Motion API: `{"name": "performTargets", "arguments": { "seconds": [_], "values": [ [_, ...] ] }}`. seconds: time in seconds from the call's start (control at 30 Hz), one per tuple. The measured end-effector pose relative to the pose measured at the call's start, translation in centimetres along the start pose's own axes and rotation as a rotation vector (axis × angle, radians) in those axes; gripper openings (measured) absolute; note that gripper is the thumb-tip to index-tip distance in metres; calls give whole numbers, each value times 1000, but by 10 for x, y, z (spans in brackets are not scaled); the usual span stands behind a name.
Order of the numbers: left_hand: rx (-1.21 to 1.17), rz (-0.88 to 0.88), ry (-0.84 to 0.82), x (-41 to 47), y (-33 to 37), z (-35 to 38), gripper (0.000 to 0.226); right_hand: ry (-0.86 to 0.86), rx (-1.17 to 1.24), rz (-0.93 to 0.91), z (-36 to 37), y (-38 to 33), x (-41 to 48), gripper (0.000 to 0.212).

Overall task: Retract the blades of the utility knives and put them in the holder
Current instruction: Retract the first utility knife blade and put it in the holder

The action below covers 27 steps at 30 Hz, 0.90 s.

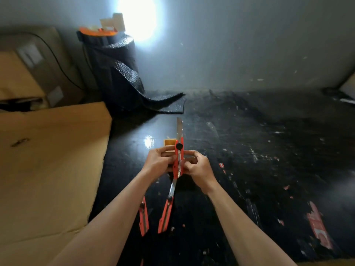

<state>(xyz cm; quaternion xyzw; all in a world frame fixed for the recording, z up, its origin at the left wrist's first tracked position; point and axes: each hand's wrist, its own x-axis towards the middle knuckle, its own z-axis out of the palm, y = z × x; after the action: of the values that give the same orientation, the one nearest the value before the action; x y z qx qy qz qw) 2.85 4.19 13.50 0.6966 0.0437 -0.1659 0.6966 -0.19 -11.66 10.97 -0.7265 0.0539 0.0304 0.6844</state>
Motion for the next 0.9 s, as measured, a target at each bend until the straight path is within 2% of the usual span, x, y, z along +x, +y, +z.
{"name": "performTargets", "arguments": {
  "seconds": [0.07,0.17,0.27,0.4,0.7,0.9],
  "values": [
    [-25,39,0,-4,22,-11,34,16,-46,-72,9,-22,11,19],
    [-21,90,-1,-6,46,-24,39,59,-134,-224,20,-59,23,30],
    [-14,151,-10,-9,65,-35,38,73,-265,-339,27,-89,30,26],
    [-12,213,-10,-12,82,-45,37,58,-349,-367,33,-110,37,22],
    [-162,235,18,-7,106,-65,32,-34,-284,-365,44,-118,31,20],
    [-105,292,49,-5,117,-70,26,-36,-342,-348,49,-112,26,22]
  ]
}}
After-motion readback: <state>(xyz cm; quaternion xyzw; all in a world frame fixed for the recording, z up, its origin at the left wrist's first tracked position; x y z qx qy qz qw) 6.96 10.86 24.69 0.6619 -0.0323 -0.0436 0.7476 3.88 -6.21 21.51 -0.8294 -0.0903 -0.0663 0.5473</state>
